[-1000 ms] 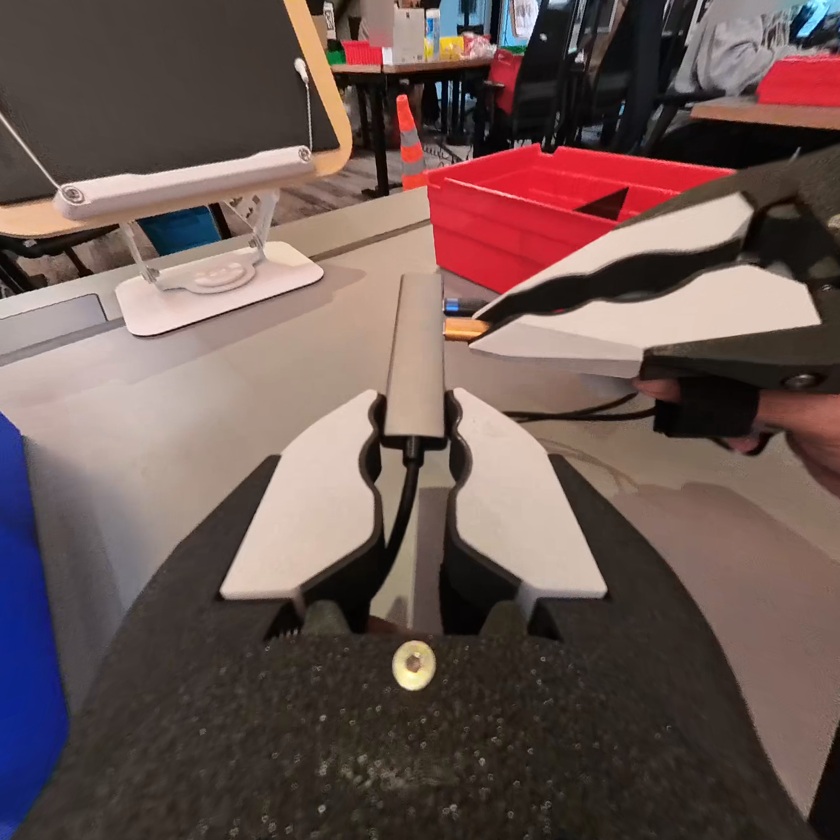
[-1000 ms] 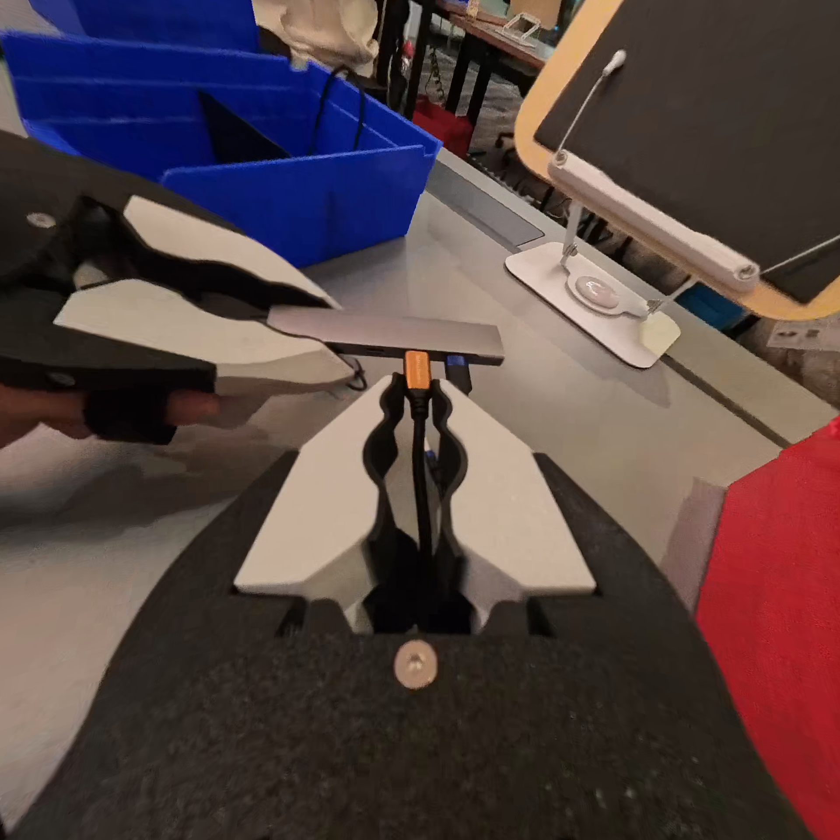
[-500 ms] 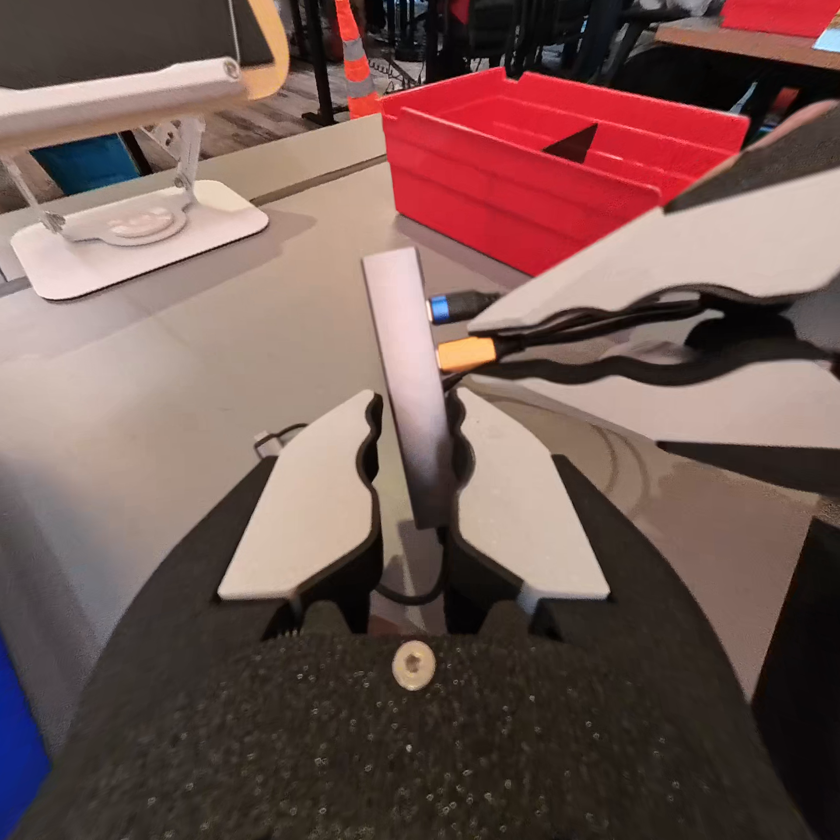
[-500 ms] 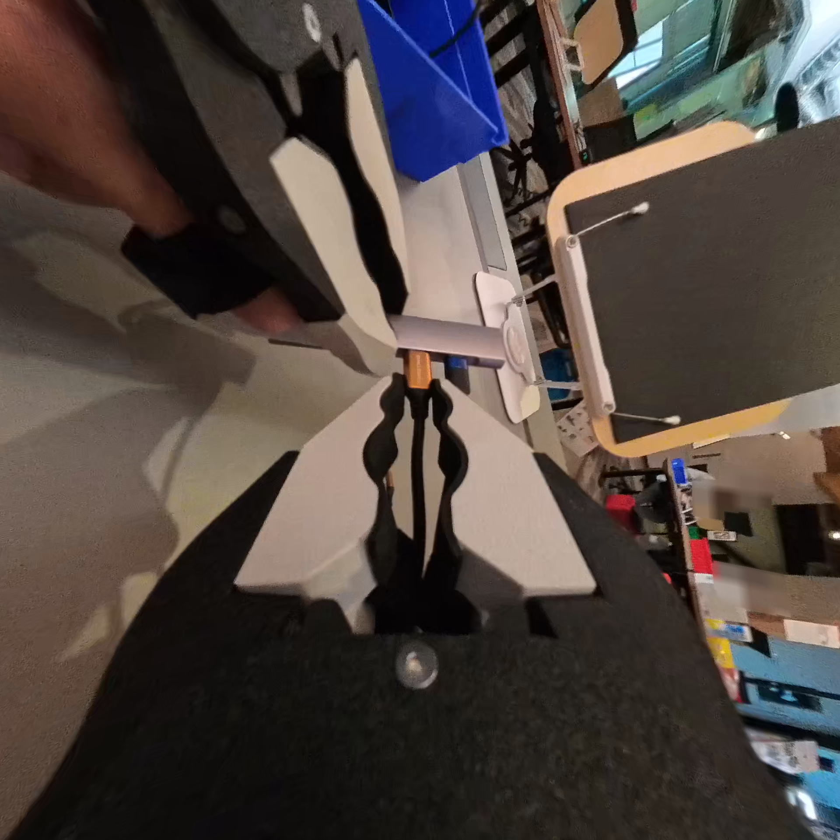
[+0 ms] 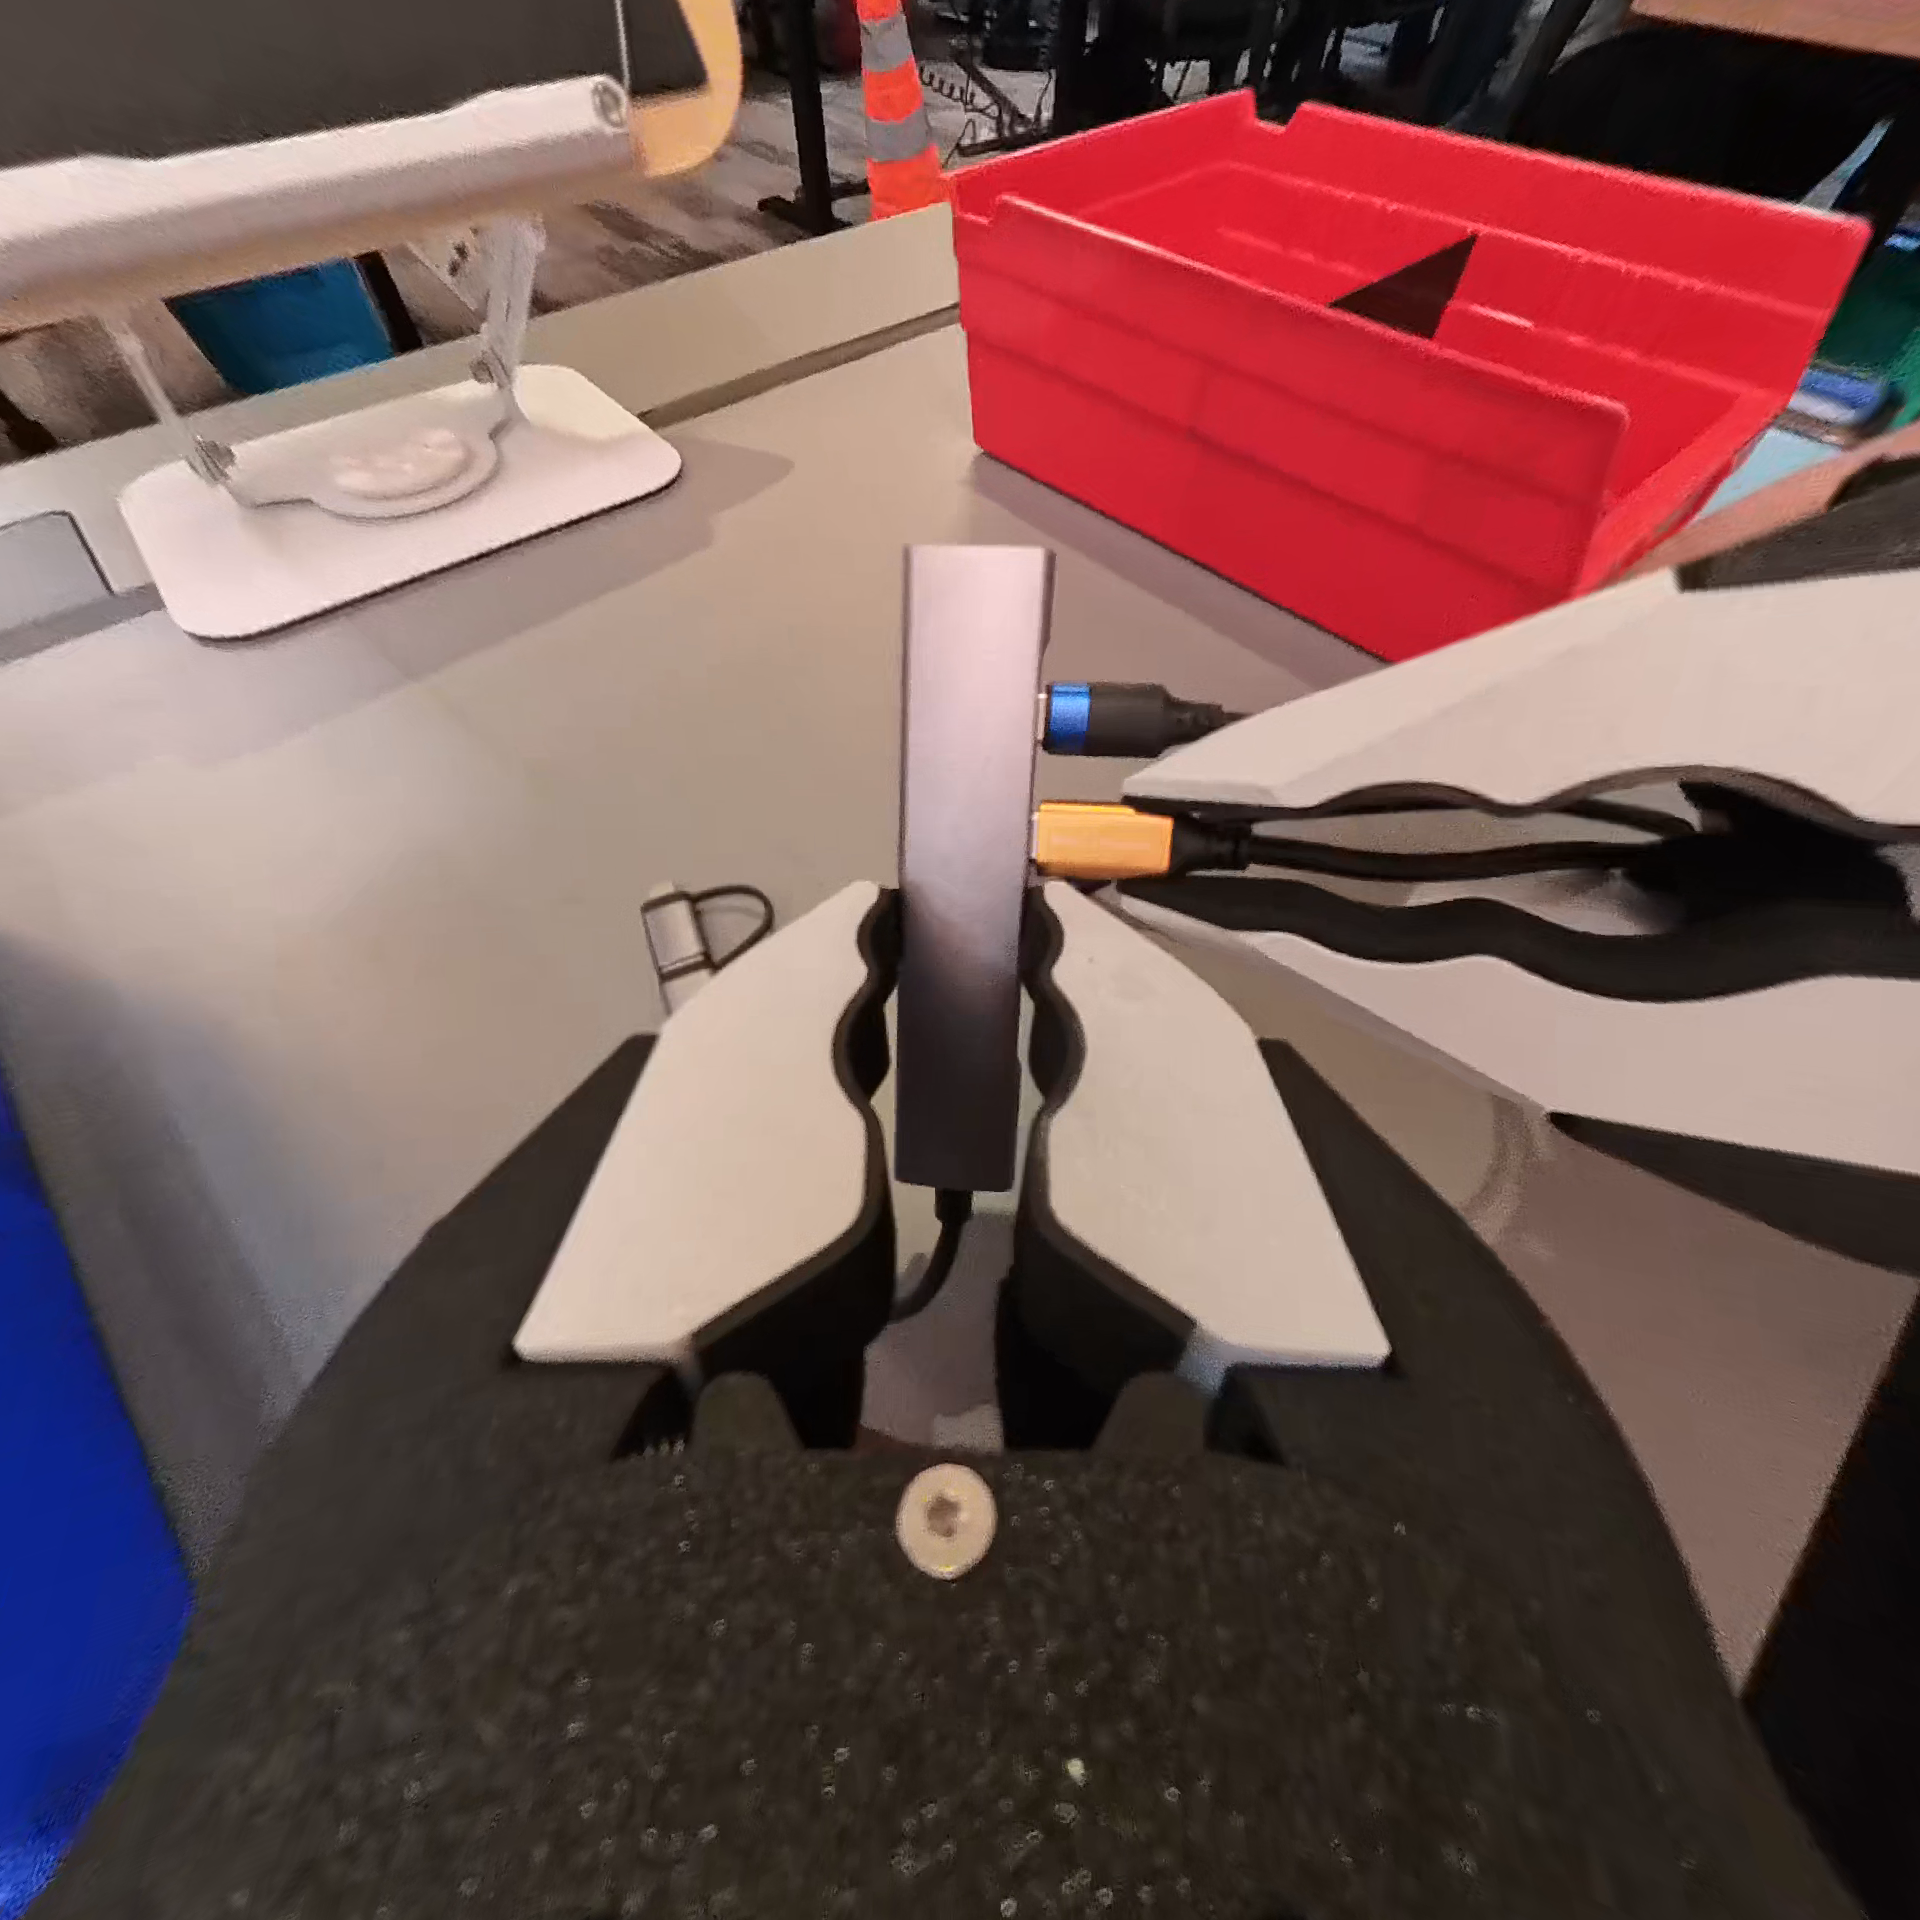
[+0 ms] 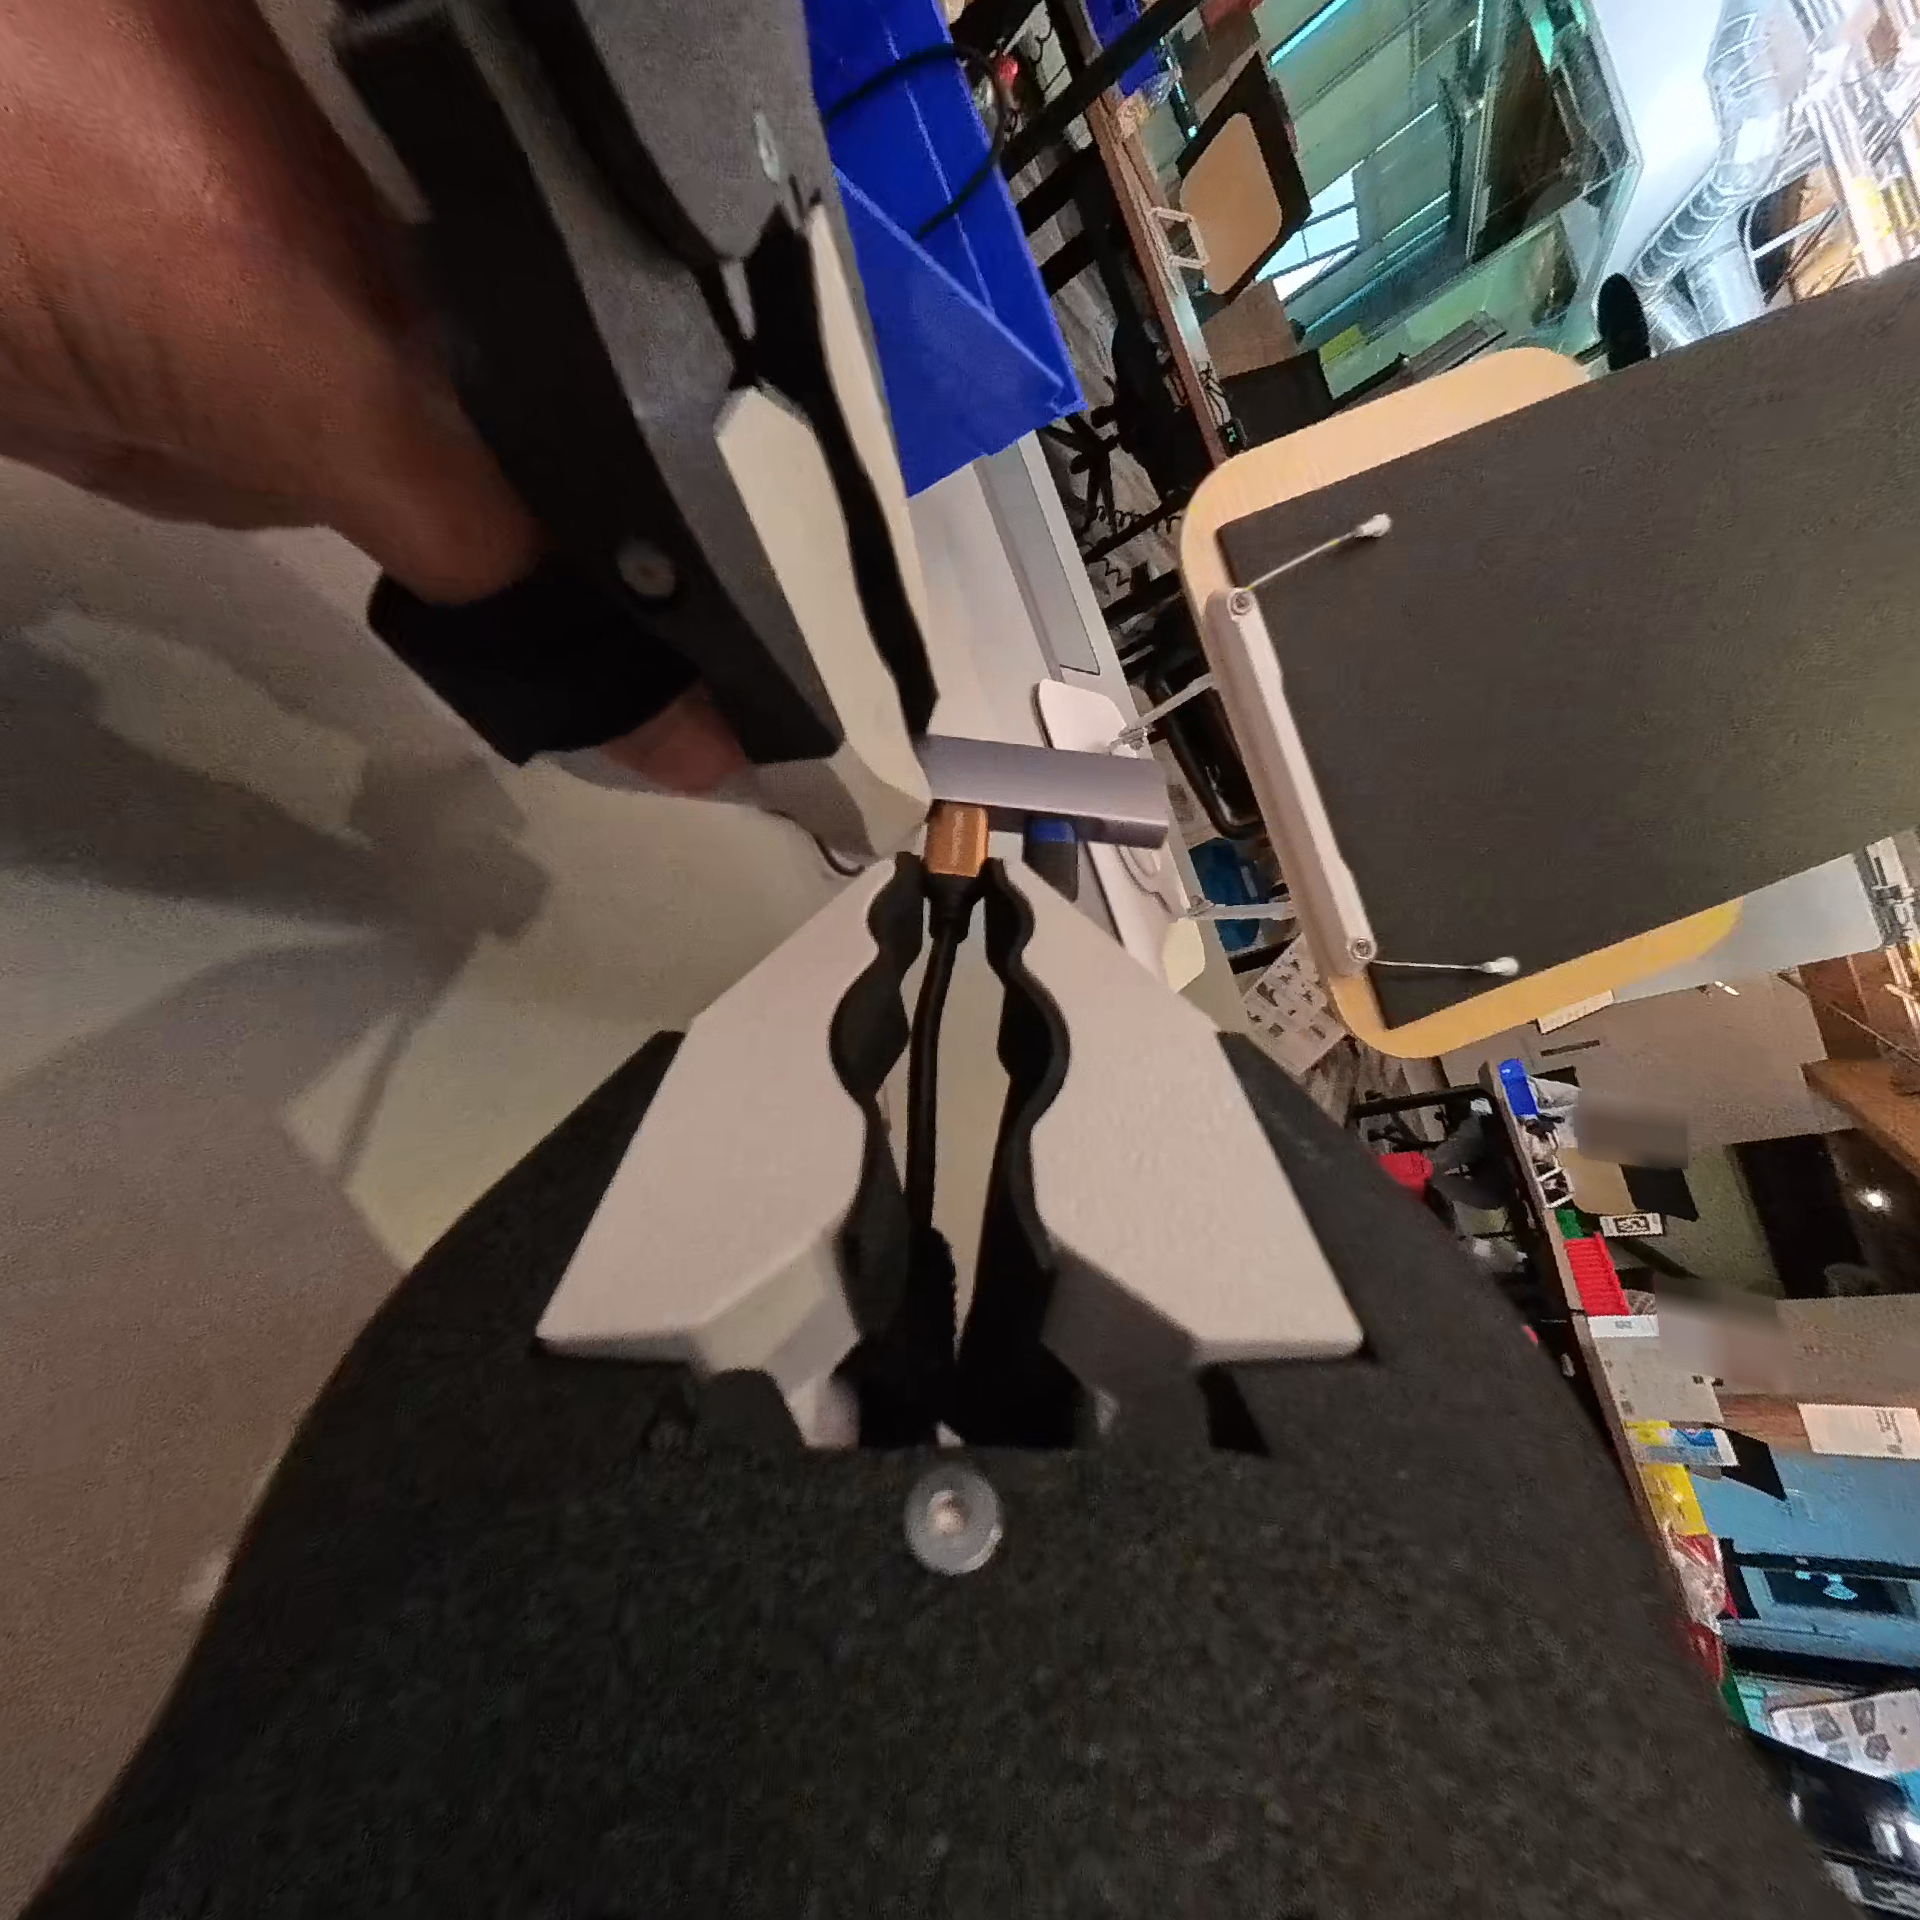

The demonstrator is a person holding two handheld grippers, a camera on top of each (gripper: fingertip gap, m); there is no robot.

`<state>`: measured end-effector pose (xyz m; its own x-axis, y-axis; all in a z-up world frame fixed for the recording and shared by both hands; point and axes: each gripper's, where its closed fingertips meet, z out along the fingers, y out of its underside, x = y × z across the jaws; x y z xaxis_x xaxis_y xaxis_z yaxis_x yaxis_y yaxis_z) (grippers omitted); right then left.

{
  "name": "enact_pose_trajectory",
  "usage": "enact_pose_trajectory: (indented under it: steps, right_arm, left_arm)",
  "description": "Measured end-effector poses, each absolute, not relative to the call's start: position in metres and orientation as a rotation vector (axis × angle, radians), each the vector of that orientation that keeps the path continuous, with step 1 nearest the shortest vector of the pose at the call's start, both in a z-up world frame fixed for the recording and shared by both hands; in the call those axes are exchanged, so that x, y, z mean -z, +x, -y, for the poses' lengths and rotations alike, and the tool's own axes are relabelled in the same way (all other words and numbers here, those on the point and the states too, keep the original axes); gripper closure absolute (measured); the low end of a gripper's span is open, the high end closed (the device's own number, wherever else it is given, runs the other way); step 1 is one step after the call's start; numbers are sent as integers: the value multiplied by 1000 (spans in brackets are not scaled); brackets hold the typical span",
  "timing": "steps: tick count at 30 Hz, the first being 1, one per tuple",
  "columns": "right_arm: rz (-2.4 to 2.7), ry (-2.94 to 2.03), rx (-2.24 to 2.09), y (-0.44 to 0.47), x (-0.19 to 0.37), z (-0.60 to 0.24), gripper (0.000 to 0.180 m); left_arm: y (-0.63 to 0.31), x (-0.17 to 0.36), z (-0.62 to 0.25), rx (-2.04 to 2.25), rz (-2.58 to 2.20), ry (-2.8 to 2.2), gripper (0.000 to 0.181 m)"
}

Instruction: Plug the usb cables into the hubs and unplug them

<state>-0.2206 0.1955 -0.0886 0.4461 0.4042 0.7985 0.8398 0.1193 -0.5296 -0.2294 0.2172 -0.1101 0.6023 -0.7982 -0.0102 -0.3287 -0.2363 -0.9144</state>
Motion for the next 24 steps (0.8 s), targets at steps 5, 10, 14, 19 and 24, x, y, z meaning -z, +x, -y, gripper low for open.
enact_pose_trajectory:
  steps: [5,10,14,19,24]
  right_arm:
    - [1134,-1496,474,-218,89,-196,168]
    - [1118,-1509,519,-214,91,-197,168]
    - [1087,-1501,477,-208,84,-185,170]
    - [988,-1575,240,-188,61,-170,180]
    - [1063,-1677,95,-171,85,-172,180]
  left_arm:
    - [-228,111,-219,608,-901,-1825,158]
    - [-224,113,-219,659,-856,-1850,157]
    - [-248,118,-245,591,-684,-1923,158]
    - [-250,97,-246,584,-757,-1814,158]
    - [-237,115,-244,584,-805,-1849,158]
